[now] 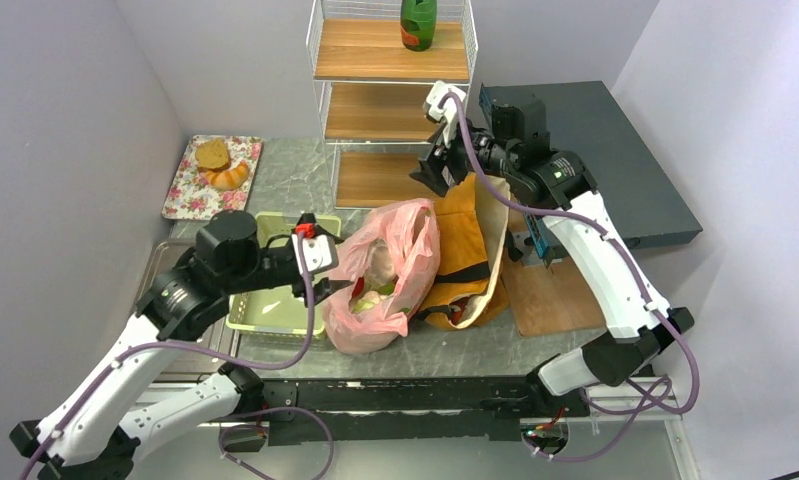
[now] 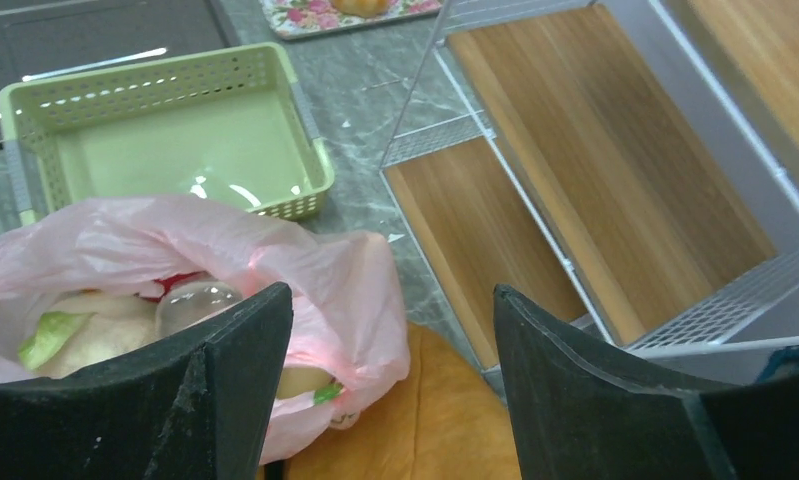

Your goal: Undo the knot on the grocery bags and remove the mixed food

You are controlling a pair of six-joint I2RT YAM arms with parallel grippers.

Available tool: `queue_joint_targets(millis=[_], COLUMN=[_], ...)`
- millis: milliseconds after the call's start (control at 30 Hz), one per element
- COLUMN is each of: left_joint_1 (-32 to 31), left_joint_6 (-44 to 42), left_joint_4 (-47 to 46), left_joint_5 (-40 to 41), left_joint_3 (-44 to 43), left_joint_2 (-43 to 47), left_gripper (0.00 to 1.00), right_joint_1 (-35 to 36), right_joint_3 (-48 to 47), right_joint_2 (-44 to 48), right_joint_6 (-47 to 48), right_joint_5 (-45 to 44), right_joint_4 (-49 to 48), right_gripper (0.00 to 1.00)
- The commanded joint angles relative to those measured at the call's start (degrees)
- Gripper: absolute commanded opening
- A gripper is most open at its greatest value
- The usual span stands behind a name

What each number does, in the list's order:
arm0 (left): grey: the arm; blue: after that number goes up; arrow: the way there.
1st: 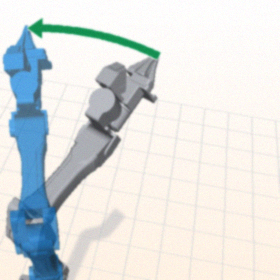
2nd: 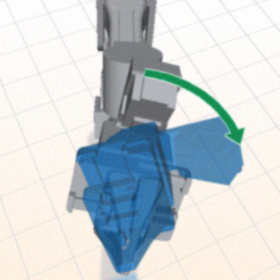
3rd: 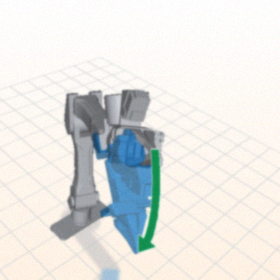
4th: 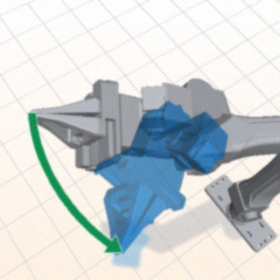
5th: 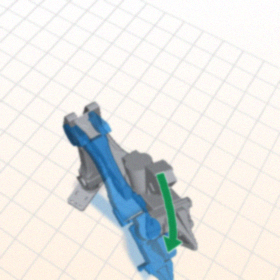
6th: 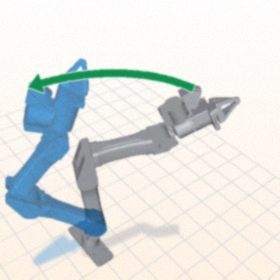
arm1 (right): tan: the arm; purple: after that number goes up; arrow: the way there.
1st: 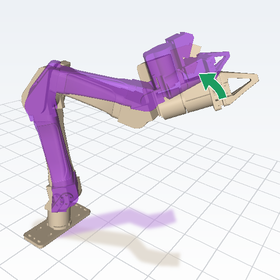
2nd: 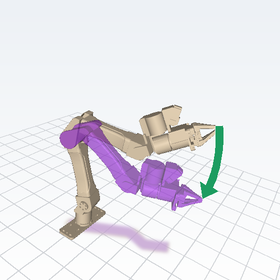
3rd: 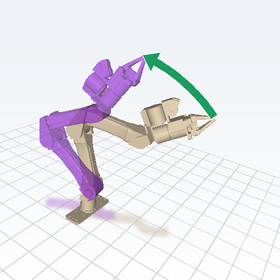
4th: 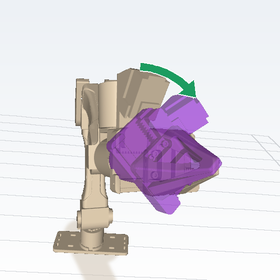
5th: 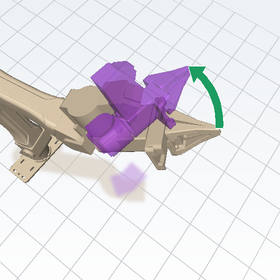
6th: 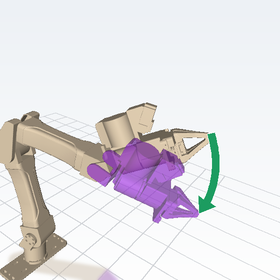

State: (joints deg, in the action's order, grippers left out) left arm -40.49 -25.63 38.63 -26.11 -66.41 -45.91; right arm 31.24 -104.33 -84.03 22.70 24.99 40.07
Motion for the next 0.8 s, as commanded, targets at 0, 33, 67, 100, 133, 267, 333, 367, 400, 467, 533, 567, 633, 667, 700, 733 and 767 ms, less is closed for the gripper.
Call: queue_joint_targets(millis=[0,33,67,100,133,267,333,367,400,467,533,567,633,667,700,733,767], left_joint_1=[0.67,0.66,0.61,0.60,0.59,-3.07,-3.42,-3.43,-3.44,-3.50,-3.62,-3.85,-4.70,-4.91,-4.90,-4.95,-5.08], left_joint_6=[5.16,4.28,2.35,0.29,-1.89,-14.26,-19.59,-21.89,-24.76,-26.54,-27.12,-28.08,-30.20,-30.67,-30.83,-31.22,-31.20], left_joint_4=[-6.38,-5.54,-4.26,-3.33,-2.88,-0.26,1.28,2.11,4.52,5.73,5.96,6.77,8.32,8.52,8.42,8.34,7.93], left_joint_5=[-6.65,-7.76,-9.57,-11.39,-13.32,-11.16,-9.84,-9.63,-9.75,-9.25,-9.10,-9.09,-8.21,-8.36,-8.68,-9.03,-9.30], left_joint_3=[0.96,0.42,-0.06,-0.41,-0.32,1.74,2.98,3.51,3.77,4.50,5.33,5.58,6.00,6.35,6.92,7.50,8.11], left_joint_2=[-2.58,-3.55,-4.47,-5.24,-6.02,-9.78,-11.51,-12.09,-12.50,-12.64,-12.34,-12.35,-12.61,-12.63,-12.63,-12.62,-12.70], left_gripper=[0.69,0.66,0.62,0.57,0.52,0.36,0.31,0.29,0.28,0.28,0.31,0.33,0.38,0.43,0.46,0.49,0.52], right_joint_1=[2.52,3.69,4.52,5.04,5.28,6.03,6.01,5.96,5.83,5.26,4.87,4.92,5.40,5.75,6.07,6.55,7.08], right_joint_3=[3.12,3.73,4.30,5.17,6.51,15.23,20.55,21.64,22.17,23.15,25.31,26.47,27.66,27.88,28.29,29.01,30.12], right_joint_2=[2.99,3.04,3.12,3.35,3.68,5.19,5.41,5.22,4.86,4.12,3.67,3.52,3.01,2.73,2.51,2.67,3.02], right_joint_6=[1.47,3.86,6.07,8.50,10.33,24.94,32.92,36.52,39.79,45.57,49.31,50.21,50.89,51.56,52.36,53.69,55.54], right_joint_5=[3.90,3.66,3.77,4.08,4.52,5.44,3.51,3.44,3.53,4.03,3.82,3.38,3.17,3.25,3.22,3.26,2.80], right_joint_4=[1.33,2.87,4.56,5.59,5.77,4.40,1.81,1.80,2.06,2.34,-0.22,-2.17,-5.03,-5.65,-6.16,-6.57,-7.72], right_gripper=[0.74,0.73,0.73,0.73,0.73,0.74,0.74,0.75,0.76,0.77,0.78,0.79,0.79,0.80,0.81,0.82,0.83])
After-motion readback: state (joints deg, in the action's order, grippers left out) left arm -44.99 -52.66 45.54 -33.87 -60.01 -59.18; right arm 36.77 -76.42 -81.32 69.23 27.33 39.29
